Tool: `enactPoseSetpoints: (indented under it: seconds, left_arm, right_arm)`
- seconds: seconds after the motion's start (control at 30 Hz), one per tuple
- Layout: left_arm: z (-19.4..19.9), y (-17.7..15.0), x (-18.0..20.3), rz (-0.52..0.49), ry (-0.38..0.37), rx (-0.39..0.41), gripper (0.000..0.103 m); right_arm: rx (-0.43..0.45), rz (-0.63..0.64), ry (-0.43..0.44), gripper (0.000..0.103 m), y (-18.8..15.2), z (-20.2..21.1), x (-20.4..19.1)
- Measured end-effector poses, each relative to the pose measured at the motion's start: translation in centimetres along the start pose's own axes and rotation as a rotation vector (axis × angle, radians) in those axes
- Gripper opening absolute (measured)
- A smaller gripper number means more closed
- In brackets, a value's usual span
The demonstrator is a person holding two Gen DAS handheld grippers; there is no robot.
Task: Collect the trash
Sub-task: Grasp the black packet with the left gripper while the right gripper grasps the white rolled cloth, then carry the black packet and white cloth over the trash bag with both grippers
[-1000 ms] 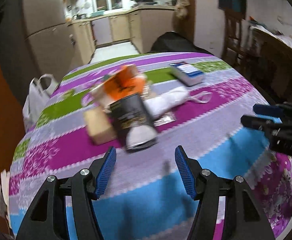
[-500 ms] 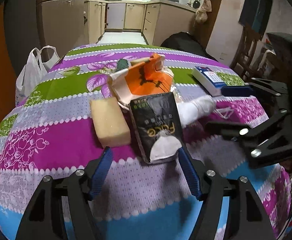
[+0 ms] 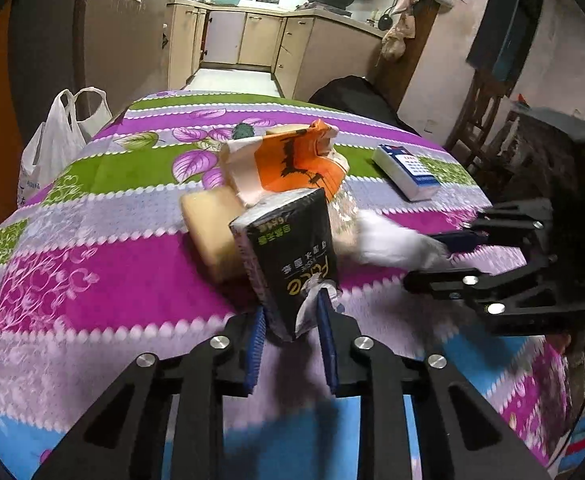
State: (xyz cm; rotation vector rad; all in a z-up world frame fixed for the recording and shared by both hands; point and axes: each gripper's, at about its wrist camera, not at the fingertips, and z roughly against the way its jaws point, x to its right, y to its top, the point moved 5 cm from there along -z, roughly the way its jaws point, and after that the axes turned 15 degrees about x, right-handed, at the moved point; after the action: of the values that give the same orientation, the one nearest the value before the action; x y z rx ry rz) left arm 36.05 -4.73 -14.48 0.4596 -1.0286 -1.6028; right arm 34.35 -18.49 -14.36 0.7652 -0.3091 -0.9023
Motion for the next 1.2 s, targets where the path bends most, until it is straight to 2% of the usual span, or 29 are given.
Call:
enactPoseSetpoints:
  seconds: [0.13,0.2,0.3,0.33,0.37,0.43,0.5,0.53,0.57,0.6,0.63,0.67,0.73,0.8,0.97,1.0,1.03,1.1,1.13,1.2]
  left_arm:
    - [3.1,-0.9,-0.7,-0.028,-0.021,0.000,0.024]
    - [5.0,-1.5,-1.1,-0.037,-0.039,-0.016,0.024]
    - [7.6,-2.5,-1.5,-0.047,-0.083,-0.068,0.024]
    - [8.2,-3.0,-1.6,-0.065,-0.099,-0.095,0.024]
    - [8.5,-3.3,-1.7,-0.083,-0.095,-0.110,0.026]
    - [8.7,-3.7,-2.2,-0.117,-0.061,-0.101,0.032]
    - [8.5,-3.9,-2.9,-0.149,0.008,-0.096,0.039]
    - [8.6,-3.9,-3.2,-0.153,0.028,-0.087,0.045]
    - [9.1,-3.8,-3.2,-0.157,0.044,-0.069,0.058]
    - [9.6,-3.6,-3.2,-0.164,0.062,-0.049,0.066]
    - [10.0,-3.3,-3.4,-0.172,0.074,-0.029,0.076]
    - [10.7,-3.2,-3.0,-0.193,0.086,0.007,0.079]
    - [11.0,-2.8,-2.5,-0.221,0.094,0.031,0.081]
    - [10.5,-2.8,-2.1,-0.220,0.104,0.040,0.081]
    - [7.4,-3.4,-2.1,-0.200,0.184,0.005,0.082]
    - [6.8,-3.6,-2.2,-0.198,0.198,-0.002,0.081]
    - [6.4,-3.8,-2.3,-0.197,0.214,-0.007,0.081]
    - [5.8,-4.3,-2.5,-0.181,0.222,-0.018,0.069]
    - [5.7,-4.4,-2.6,-0.167,0.217,-0.015,0.058]
    - [5.8,-4.3,-2.7,-0.155,0.223,-0.007,0.053]
  right_arm:
    - [0.081,-0.215,-0.020,0.036,-2.7,5.2,-1.5]
    - [0.082,-0.325,-0.039,0.036,-4.7,7.2,-2.4]
    - [0.069,-0.488,-0.114,0.036,-8.3,9.9,-3.3]
    - [0.070,-0.518,-0.128,0.037,-9.1,10.4,-3.4]
    - [0.068,-0.532,-0.180,0.037,-10.2,10.8,-3.6]
    - [0.054,-0.514,-0.276,0.038,-11.7,10.9,-3.4]
    - [0.065,-0.529,-0.277,0.039,-12.3,10.4,-3.4]
    - [0.086,-0.525,-0.292,0.049,-12.2,10.5,-3.4]
    - [0.096,-0.516,-0.313,0.058,-12.1,10.6,-3.4]
    - [0.116,-0.498,-0.338,0.072,-12.0,11.1,-3.4]
    - [0.155,-0.470,-0.358,0.077,-11.7,11.6,-3.6]
    - [0.171,-0.455,-0.362,0.077,-11.6,11.8,-3.8]
    - [0.202,-0.404,-0.383,0.078,-11.3,12.1,-4.1]
    - [0.203,-0.356,-0.364,0.078,-11.0,11.7,-4.1]
    - [0.134,-0.235,-0.315,0.078,-11.4,10.3,-4.8]
    - [0.129,-0.238,-0.298,0.073,-11.5,10.1,-4.8]
    - [0.110,-0.241,-0.279,0.063,-11.7,9.6,-4.8]
    - [0.112,-0.223,-0.301,0.047,-11.9,9.4,-5.1]
    - [0.118,-0.233,-0.299,0.033,-11.9,9.5,-5.2]
    - [0.132,-0.283,-0.287,0.025,-12.0,9.7,-5.3]
